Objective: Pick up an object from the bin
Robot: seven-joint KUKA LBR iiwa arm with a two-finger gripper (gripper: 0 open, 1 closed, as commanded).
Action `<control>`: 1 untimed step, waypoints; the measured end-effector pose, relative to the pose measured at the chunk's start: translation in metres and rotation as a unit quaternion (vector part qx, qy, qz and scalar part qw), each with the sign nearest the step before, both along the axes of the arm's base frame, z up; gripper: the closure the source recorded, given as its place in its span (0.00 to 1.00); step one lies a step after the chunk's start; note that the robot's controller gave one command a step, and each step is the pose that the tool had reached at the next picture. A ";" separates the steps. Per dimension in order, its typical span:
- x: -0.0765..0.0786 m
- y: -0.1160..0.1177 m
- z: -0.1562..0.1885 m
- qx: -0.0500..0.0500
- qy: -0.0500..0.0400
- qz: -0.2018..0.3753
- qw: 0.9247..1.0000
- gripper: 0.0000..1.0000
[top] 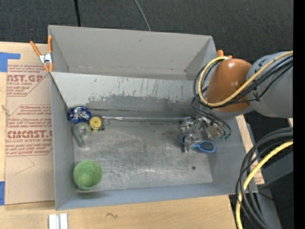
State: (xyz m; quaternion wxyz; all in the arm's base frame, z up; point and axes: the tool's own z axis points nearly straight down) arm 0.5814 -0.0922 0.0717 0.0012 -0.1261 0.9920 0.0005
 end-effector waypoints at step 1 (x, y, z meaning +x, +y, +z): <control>-0.012 -0.032 0.159 -0.002 -0.004 0.155 0.988 1.00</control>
Offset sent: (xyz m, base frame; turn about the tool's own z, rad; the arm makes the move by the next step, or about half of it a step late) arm -0.0139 -0.0322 0.1550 -0.3133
